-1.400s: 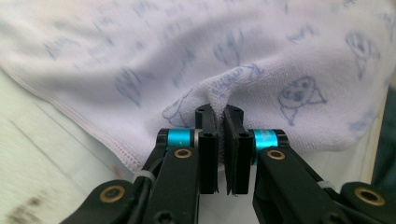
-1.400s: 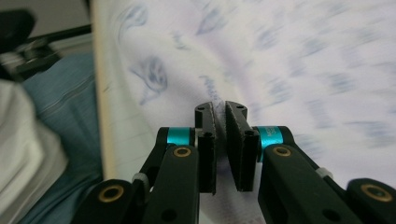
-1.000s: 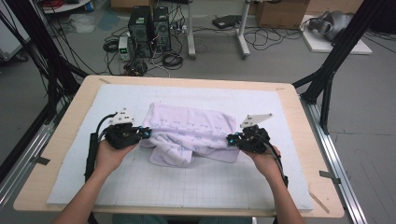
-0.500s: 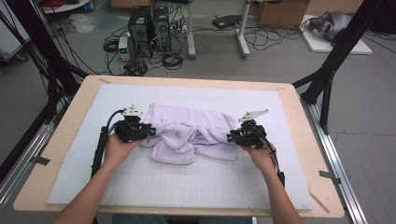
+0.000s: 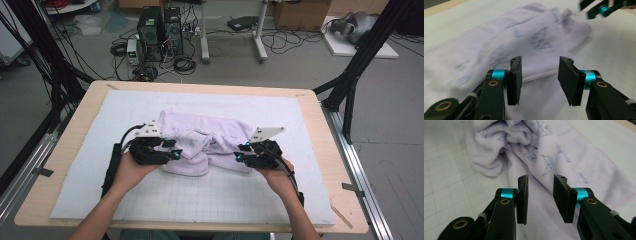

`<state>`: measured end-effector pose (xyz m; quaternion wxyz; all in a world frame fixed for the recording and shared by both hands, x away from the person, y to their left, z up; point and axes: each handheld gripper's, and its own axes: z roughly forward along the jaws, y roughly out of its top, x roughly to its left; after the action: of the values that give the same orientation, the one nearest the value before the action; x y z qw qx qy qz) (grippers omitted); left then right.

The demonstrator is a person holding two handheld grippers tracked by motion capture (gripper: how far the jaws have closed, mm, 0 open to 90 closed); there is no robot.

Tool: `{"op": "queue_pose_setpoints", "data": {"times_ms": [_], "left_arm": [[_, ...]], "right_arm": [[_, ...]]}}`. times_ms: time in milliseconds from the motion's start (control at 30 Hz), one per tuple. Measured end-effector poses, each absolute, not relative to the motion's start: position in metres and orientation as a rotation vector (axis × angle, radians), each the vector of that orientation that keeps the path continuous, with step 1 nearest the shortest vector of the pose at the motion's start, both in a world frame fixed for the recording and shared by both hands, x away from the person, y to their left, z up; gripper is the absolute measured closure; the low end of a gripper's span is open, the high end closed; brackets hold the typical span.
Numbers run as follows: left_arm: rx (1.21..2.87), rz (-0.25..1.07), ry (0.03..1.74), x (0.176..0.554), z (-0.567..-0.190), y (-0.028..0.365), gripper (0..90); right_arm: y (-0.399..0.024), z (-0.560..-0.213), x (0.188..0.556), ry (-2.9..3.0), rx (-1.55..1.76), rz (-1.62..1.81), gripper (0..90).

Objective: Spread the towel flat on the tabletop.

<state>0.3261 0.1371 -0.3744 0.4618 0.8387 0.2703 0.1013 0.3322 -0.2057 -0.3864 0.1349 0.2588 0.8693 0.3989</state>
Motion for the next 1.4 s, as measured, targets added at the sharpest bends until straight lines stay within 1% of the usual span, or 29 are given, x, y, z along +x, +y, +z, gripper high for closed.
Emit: {"op": "queue_pose_setpoints", "data": {"times_ms": [100, 167, 200, 233, 300, 333, 367, 433, 467, 567, 633, 767, 1167, 1300, 1400], "left_arm": [[2.088, 0.235, 0.609, 0.326, -0.379, 0.115, 51.2], [2.115, 0.259, 0.604, 0.328, -0.385, 0.104, 51.5], [2.135, 0.28, 0.611, 0.331, -0.388, 0.1, 53.2], [2.15, 0.304, 0.625, 0.334, -0.391, 0.098, 57.8], [2.16, 0.331, 0.657, 0.341, -0.396, 0.098, 72.0], [2.155, 0.343, 0.669, 0.344, -0.397, 0.1, 76.7], [2.141, 0.353, 0.684, 0.347, -0.398, 0.103, 81.0], [2.122, 0.358, 0.707, 0.351, -0.397, 0.108, 83.5], [2.11, 0.362, 0.726, 0.352, -0.396, 0.111, 84.1], [2.086, 0.361, 0.76, 0.355, -0.393, 0.122, 84.9], [2.059, 0.374, 0.789, 0.356, -0.39, 0.132, 85.3], [2.027, 0.399, 0.817, 0.354, -0.382, 0.15, 85.5], [1.921, 0.482, 0.877, 0.344, -0.355, 0.197, 85.9], [1.9, 0.488, 0.897, 0.348, -0.353, 0.201, 86.0], [1.93, 0.486, 0.908, 0.356, -0.359, 0.199, 86.1]], "right_arm": [[-0.193, -0.392, 0.336, 2.545, 0.73, 1.129, 64.9], [-0.186, -0.395, 0.34, 2.551, 0.736, 1.143, 64.4], [-0.182, -0.397, 0.343, 2.557, 0.738, 1.14, 64.1], [-0.178, -0.399, 0.345, 2.556, 0.736, 1.131, 63.8], [-0.169, -0.406, 0.353, 2.565, 0.746, 1.125, 63.0], [-0.166, -0.409, 0.356, 2.569, 0.757, 1.113, 62.8], [-0.163, -0.413, 0.36, 2.58, 0.768, 1.097, 62.8], [-0.156, -0.424, 0.37, 2.594, 0.808, 1.051, 64.4], [-0.155, -0.427, 0.373, 2.592, 0.818, 1.04, 66.8], [-0.154, -0.431, 0.379, 2.571, 0.844, 1.045, 79.7], [-0.158, -0.43, 0.381, 2.573, 0.854, 1.071, 82.3], [-0.164, -0.42, 0.374, 2.577, 0.822, 1.094, 83.5], [-0.189, -0.362, 0.354, 2.529, 0.713, 1.098, 84.1], [-0.202, -0.347, 0.357, 2.501, 0.731, 1.099, 84.2], [-0.208, -0.349, 0.365, 2.499, 0.771, 1.082, 84.2]]}}
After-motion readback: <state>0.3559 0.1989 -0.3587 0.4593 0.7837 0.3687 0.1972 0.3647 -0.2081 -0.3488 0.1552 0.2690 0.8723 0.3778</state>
